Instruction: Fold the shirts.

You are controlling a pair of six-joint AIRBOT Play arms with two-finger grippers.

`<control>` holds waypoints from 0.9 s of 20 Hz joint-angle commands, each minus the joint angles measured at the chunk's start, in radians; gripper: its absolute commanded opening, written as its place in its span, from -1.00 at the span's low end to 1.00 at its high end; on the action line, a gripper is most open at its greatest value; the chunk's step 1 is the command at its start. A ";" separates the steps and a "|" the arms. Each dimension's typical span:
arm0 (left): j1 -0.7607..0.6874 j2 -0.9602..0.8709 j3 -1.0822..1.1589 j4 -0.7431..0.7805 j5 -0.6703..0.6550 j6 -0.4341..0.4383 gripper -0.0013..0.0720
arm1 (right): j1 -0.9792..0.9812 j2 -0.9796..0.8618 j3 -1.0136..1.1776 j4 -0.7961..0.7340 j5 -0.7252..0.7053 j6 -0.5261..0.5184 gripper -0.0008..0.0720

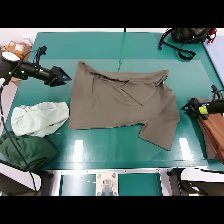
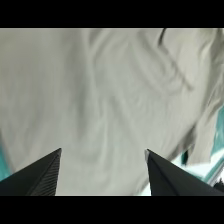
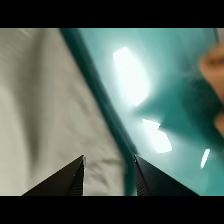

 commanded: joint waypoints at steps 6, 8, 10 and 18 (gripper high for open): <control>0.009 0.000 -0.001 0.121 -0.151 -0.132 0.67 | 0.006 -0.006 -0.137 0.089 -0.049 -0.078 0.03; 0.009 0.000 -0.001 0.121 -0.174 -0.152 0.67 | 0.019 -0.018 -0.136 0.148 -0.072 -0.108 -0.08; 0.009 0.000 -0.001 0.121 -0.205 -0.179 0.67 | 0.025 -0.026 -0.134 0.177 -0.087 -0.132 -0.58; 0.006 0.013 -0.043 0.134 -0.266 -0.253 0.67 | -0.019 -0.021 -0.122 0.119 -0.143 -0.103 -0.93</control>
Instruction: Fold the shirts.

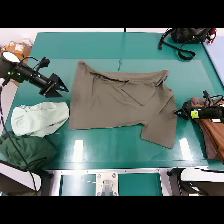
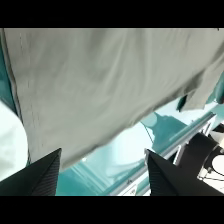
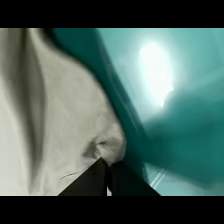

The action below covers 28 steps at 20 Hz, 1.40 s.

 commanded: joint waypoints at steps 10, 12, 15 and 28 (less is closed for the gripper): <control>-0.001 0.351 -0.674 0.124 0.311 -0.027 0.67 | -0.051 0.014 0.002 -0.001 -0.081 0.015 -0.93; -0.004 0.371 -0.782 0.086 0.422 -0.024 0.67 | -0.043 0.014 0.002 0.018 -0.081 0.013 -0.93; -0.085 0.370 -0.887 0.005 0.570 0.011 0.67 | -0.023 0.014 0.001 0.039 -0.080 -0.005 -0.93; -0.273 0.371 -0.895 -0.047 0.684 0.048 -0.69 | 0.002 0.014 0.002 0.041 -0.044 -0.008 -0.93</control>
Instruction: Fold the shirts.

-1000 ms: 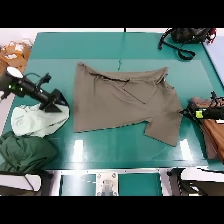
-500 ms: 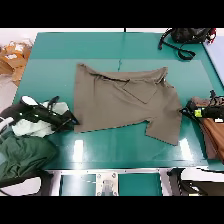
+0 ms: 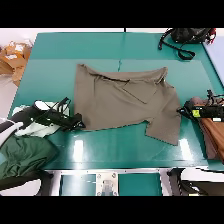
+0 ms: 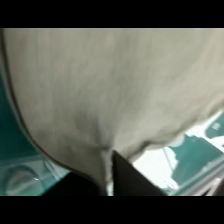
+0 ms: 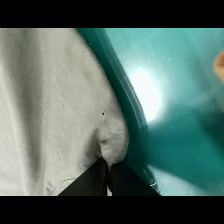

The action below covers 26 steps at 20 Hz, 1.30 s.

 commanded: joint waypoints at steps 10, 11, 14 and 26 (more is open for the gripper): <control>-0.005 0.139 0.544 0.094 -0.185 0.028 -0.89 | 0.001 0.305 0.166 0.439 0.210 -0.005 -0.93; -0.004 0.170 0.652 0.095 -0.193 0.024 -0.89 | 0.001 0.366 0.211 0.521 0.209 -0.005 -0.93; -0.005 0.246 0.983 0.101 -0.216 0.025 -0.89 | -0.001 0.543 0.397 0.684 0.168 0.000 -0.93; -0.004 0.518 1.488 0.325 -0.174 -0.037 -0.88 | -0.001 0.869 0.850 0.449 -0.205 0.140 -0.93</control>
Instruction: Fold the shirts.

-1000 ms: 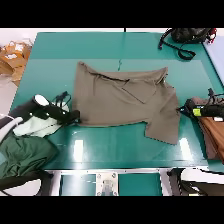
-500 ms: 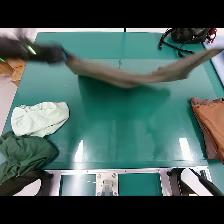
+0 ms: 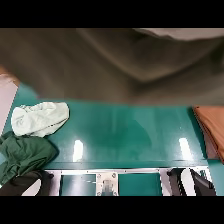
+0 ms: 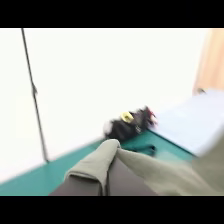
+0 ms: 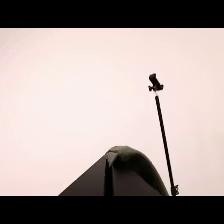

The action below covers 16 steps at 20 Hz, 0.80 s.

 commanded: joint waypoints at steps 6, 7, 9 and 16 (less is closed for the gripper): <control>0.000 0.003 -0.295 0.172 0.025 -0.077 -0.88 | 0.002 0.023 -0.212 -0.114 0.046 0.039 -0.93; 0.000 -0.023 -0.372 0.169 0.042 -0.077 -0.88 | 0.003 0.012 -0.299 -0.114 0.045 0.011 -0.93; 0.000 -0.106 -0.528 0.167 0.090 -0.060 -0.88 | 0.040 -0.037 -0.489 -0.114 0.024 -0.076 -0.93; 0.000 -0.579 -0.764 0.095 0.350 -0.047 -0.88 | 0.242 -0.541 -0.731 -0.089 -0.246 -0.277 -0.93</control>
